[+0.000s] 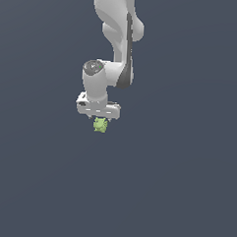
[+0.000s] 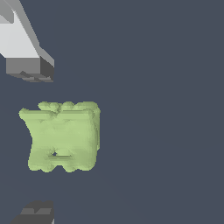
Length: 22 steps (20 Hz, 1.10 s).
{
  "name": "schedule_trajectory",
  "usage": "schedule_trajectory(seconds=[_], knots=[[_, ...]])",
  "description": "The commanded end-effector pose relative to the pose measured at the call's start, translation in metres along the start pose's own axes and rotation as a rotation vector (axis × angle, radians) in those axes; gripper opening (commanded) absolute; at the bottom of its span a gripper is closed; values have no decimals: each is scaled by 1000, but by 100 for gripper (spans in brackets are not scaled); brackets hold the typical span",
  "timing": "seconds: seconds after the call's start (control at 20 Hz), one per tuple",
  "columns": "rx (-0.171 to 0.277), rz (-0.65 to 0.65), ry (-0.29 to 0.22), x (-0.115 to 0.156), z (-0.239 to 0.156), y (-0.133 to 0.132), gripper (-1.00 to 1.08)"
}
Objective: Pick up the object and move it to a goal position.
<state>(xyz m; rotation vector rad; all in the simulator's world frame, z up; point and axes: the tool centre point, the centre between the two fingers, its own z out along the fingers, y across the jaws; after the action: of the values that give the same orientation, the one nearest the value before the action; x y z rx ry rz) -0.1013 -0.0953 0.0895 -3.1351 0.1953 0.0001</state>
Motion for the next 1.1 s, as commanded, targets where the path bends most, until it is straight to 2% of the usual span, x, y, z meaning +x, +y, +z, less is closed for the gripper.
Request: schedule_trajectory(seconds=[0.0, 0.45, 0.75, 0.8, 1.05], knots=[[0, 0, 0, 0, 4, 0, 100], [0, 0, 0, -2, 40, 1, 100], [0, 0, 0, -2, 50, 1, 100], [0, 0, 0, -2, 50, 1, -100], [0, 0, 0, -2, 50, 1, -100]])
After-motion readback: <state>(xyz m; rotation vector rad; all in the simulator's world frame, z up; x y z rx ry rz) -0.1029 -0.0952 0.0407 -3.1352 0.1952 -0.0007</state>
